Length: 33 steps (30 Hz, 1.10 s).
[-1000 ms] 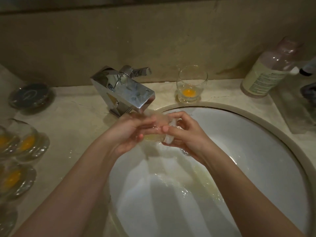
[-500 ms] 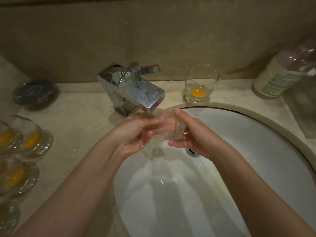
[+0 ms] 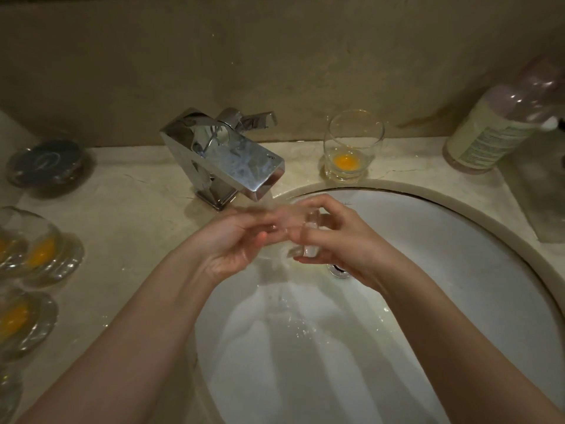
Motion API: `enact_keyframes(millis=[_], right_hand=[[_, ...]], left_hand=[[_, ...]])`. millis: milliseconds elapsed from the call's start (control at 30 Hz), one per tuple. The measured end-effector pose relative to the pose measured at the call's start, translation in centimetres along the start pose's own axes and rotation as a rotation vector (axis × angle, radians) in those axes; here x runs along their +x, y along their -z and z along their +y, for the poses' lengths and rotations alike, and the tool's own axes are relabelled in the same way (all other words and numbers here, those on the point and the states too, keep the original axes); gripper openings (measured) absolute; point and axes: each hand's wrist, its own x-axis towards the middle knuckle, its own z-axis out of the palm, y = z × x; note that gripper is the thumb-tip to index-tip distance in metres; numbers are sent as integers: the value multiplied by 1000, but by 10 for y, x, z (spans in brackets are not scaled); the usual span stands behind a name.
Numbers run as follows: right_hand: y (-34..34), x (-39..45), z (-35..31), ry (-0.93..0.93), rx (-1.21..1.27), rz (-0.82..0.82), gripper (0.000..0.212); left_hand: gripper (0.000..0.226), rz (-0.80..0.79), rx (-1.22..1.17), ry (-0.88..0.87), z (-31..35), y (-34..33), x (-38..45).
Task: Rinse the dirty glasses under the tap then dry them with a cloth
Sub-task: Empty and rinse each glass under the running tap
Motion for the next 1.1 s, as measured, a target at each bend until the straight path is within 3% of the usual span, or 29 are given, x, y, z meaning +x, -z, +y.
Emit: enact_keyframes(millis=[100,167,300,367,500,567,700,800,900,1000,1033,1100], right_hand=[[1,-3,-4,-93,77,-10,24],[2,-3,-8,-196,145,10,30],[7,-2,-5,-106,106,-11,9],[10,-3,-5,-80,86,-16,26],[12,-3,-8,-191,193,-33,24],[12,-2,-6,-160,182,-20,16],[14,-4,-6,-96,177,-37,35],[17,-4,-6,-156,248,-35,28],[17,-3,-8,-134,196,-10,24],[16,-3,-6,-77,155,-8,37],[16,-4,-4,-86,170,-20,38],[15,-4,-3,-134,228,-35,31]], left_hand=[[37,1,15,13,-2,0,0],[37,-1,46,3,-3,-4,-1],[46,-10,71,1,-2,-6,1],[46,-8,81,21,0,-7,-1],[27,-6,83,13,0,-8,1],[32,-12,91,-3,0,-9,0],[25,-36,75,-2,3,-14,-3],[46,-4,36,-39,3,-14,2],[20,-36,125,-10,3,-17,0],[17,-20,87,-14,2,-18,0],[20,-8,67,-19,3,-20,-1],[48,10,60,-26,3,-21,1]])
